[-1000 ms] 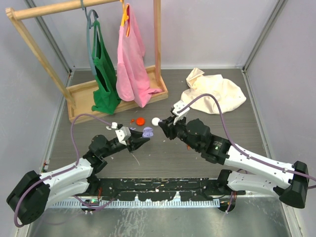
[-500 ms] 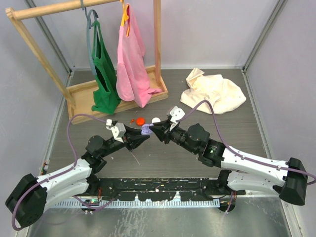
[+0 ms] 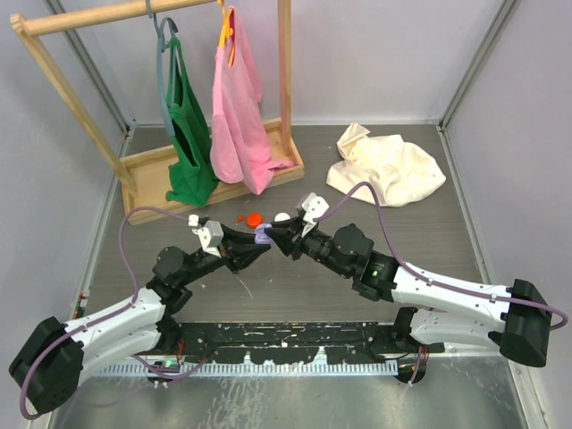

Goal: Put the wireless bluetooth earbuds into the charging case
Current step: Place the earbud in the charging case.

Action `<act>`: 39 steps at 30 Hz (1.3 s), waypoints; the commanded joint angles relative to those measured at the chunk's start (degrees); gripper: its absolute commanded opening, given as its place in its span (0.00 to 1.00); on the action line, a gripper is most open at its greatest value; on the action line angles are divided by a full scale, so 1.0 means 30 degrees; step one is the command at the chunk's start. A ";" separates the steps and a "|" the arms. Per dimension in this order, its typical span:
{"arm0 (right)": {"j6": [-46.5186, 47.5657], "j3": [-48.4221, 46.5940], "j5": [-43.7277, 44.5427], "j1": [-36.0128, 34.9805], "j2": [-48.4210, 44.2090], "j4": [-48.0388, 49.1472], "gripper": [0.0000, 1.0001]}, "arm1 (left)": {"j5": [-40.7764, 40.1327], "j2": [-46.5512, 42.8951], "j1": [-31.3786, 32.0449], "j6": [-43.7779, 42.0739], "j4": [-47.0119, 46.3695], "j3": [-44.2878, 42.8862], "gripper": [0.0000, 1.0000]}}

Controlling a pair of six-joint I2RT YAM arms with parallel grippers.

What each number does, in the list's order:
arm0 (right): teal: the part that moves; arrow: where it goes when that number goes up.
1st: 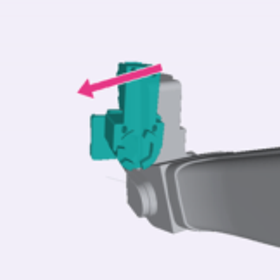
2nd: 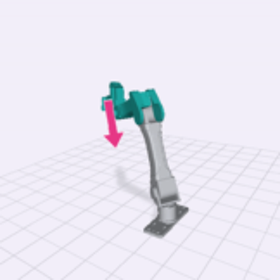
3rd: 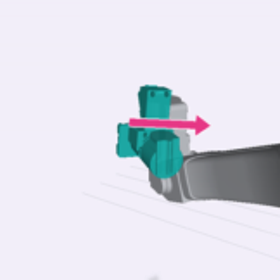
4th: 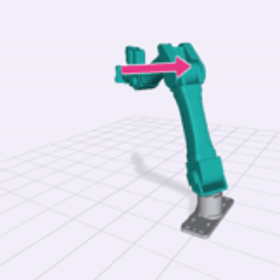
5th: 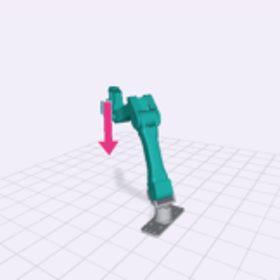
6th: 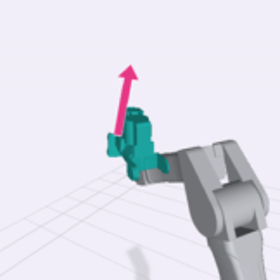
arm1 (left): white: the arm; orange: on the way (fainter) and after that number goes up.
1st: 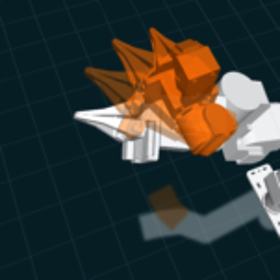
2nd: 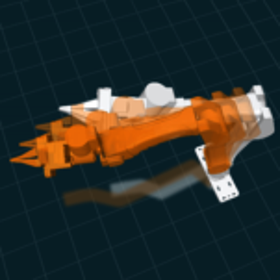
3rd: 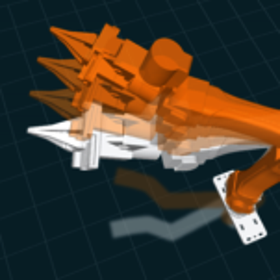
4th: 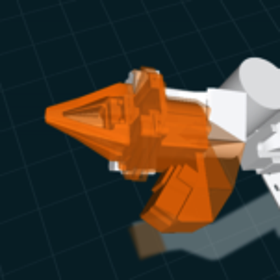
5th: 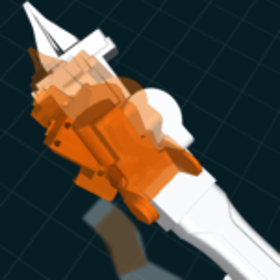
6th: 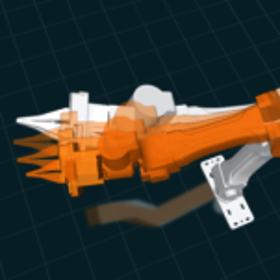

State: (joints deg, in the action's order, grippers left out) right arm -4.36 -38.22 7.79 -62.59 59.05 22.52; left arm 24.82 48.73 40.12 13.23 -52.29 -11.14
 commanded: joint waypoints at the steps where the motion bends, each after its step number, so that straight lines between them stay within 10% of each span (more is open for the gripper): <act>1: 0.0226 0.0027 -0.0194 -0.0158 0.0047 0.1599 0.14 | -0.0051 -0.0447 0.0064 0.0439 -0.1798 -0.0770 0.05; 39: -0.0349 0.1564 -0.1864 -0.0261 -0.0310 0.3262 0.29 | -0.1239 -0.0390 0.0068 0.2108 -0.3558 -0.0517 0.03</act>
State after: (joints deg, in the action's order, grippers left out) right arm -4.23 -34.52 4.80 -62.85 59.22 30.33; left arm 22.70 48.14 40.27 18.92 -54.15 -11.14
